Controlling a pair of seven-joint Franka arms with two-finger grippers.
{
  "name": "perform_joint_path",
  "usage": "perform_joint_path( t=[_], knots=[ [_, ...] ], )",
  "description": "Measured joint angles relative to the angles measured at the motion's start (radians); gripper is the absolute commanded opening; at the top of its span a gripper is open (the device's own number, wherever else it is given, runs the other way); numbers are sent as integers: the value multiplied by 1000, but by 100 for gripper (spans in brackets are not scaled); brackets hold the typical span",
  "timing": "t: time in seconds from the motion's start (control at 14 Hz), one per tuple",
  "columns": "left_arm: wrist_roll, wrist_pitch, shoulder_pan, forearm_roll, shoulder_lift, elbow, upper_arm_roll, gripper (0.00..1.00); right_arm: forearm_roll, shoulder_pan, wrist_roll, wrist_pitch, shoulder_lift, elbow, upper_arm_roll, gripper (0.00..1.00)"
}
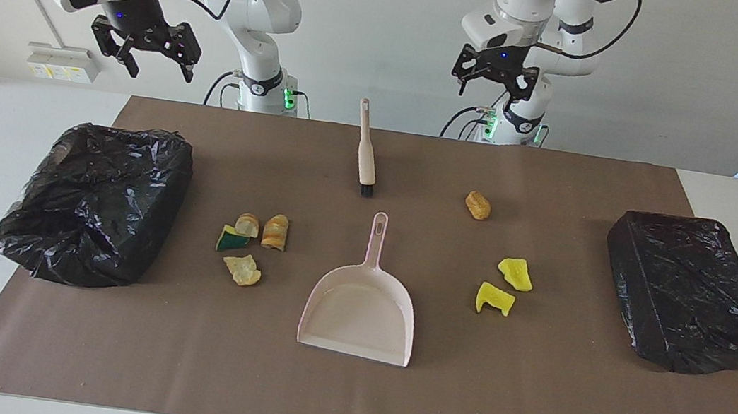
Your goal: Sweep and dump trash in bin
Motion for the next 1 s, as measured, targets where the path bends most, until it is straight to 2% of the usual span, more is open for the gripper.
perform_joint_path(
  t=[0.14, 0.29, 0.5, 0.72, 1.0],
  knots=[
    [-129, 133, -125, -1, 2, -97, -6, 100, -2, 0, -7, 29, -2, -57, 0, 100],
    [-224, 203, -230, -2, 7, -157, -8, 100, -7, 0, -28, 83, 0, -120, 0, 100],
    [-338, 351, -377, -3, 35, -250, -8, 100, -8, 20, -49, 225, 31, -221, 1, 100],
    [-437, 501, -490, -3, 135, -312, -8, 100, -10, 83, -46, 334, 116, -242, 5, 100],
    [-531, 619, -547, -3, 253, -320, -6, 100, -11, 173, 88, 489, 212, -236, 7, 100]
  ],
)
